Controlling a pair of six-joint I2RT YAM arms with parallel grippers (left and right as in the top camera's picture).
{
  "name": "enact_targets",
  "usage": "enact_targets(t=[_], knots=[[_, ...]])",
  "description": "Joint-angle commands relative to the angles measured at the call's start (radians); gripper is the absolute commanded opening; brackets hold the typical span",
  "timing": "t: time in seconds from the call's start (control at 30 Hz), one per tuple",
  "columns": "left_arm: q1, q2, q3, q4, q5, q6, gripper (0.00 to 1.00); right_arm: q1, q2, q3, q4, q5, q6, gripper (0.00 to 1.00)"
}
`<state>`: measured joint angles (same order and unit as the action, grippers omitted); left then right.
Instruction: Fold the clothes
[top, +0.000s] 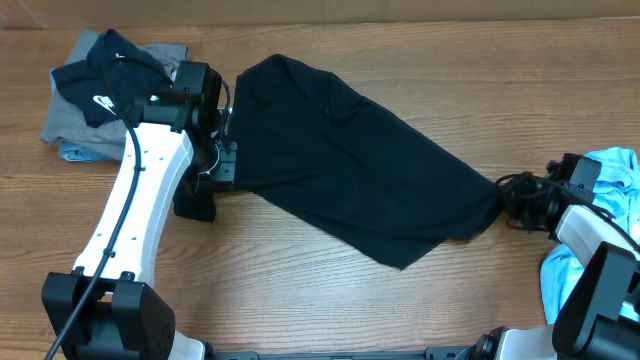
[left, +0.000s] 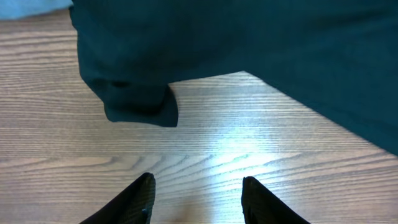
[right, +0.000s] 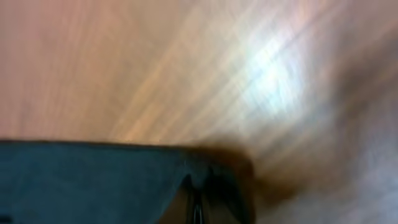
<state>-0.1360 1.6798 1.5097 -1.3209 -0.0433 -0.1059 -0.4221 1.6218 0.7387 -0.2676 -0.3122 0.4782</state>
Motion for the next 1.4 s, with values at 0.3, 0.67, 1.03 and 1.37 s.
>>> enact_targets(t=[0.3,0.67,1.03,1.37], knots=[[0.007,-0.006,-0.066,0.057,-0.016,-0.014,0.56,-0.034,0.002,0.438,-0.147,-0.031,-0.040,0.58],[0.006,-0.006,-0.381,0.317,0.063,-0.006,0.59,-0.026,-0.143,0.543,-0.555,-0.150,-0.093,0.63],[0.006,-0.006,-0.657,0.598,0.077,-0.007,0.04,0.143,-0.199,0.481,-0.906,-0.015,-0.085,0.63],[0.007,-0.008,-0.330,0.303,0.116,-0.013,0.04,0.274,-0.198,0.053,-0.686,0.004,-0.006,0.45]])
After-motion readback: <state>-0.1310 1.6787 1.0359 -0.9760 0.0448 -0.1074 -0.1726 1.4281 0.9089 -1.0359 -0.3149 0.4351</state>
